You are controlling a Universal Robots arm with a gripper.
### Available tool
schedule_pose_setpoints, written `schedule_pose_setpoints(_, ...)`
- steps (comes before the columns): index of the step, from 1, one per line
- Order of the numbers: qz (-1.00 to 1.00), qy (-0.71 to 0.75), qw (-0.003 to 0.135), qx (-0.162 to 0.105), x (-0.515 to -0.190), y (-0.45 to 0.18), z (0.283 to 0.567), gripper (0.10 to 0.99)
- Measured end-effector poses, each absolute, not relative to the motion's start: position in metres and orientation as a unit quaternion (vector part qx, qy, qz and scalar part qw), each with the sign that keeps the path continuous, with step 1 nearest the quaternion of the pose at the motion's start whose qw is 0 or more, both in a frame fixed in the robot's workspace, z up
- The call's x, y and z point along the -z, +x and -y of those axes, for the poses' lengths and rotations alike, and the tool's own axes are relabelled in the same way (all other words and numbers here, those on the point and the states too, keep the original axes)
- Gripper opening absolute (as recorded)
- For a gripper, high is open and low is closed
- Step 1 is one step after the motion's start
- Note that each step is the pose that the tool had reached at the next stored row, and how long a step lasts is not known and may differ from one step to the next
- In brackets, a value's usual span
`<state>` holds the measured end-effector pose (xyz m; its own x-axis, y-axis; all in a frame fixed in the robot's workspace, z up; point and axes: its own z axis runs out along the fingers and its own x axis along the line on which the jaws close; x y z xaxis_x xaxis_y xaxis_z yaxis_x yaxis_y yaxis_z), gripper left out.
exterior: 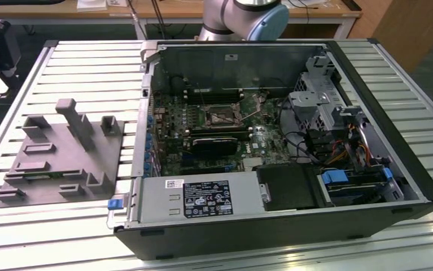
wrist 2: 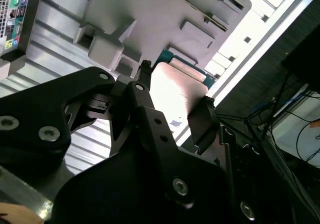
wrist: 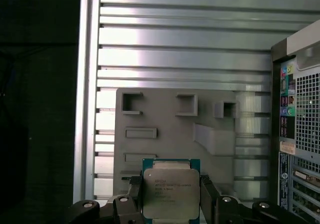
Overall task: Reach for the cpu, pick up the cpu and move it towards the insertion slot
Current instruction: 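Pick up the cpu and move it towards the insertion slot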
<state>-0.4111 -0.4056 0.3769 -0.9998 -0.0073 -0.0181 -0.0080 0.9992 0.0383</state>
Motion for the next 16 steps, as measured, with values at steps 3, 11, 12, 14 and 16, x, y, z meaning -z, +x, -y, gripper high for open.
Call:
schedule_pose_setpoints(3,-1.0,-0.004,0.009,-0.019,-0.377,-0.406,0.406,0.541)
schedule_pose_setpoints(11,-1.0,-0.004,0.009,-0.019,-0.377,-0.391,0.406,0.541)
schedule_pose_setpoints(12,-1.0,-0.004,0.009,-0.019,-0.377,-0.389,0.406,0.541)
schedule_pose_setpoints(14,-1.0,-0.004,0.009,-0.019,-0.377,-0.386,0.406,0.541)
schedule_pose_setpoints(16,-1.0,-0.004,0.009,-0.019,-0.377,-0.382,0.406,0.541)
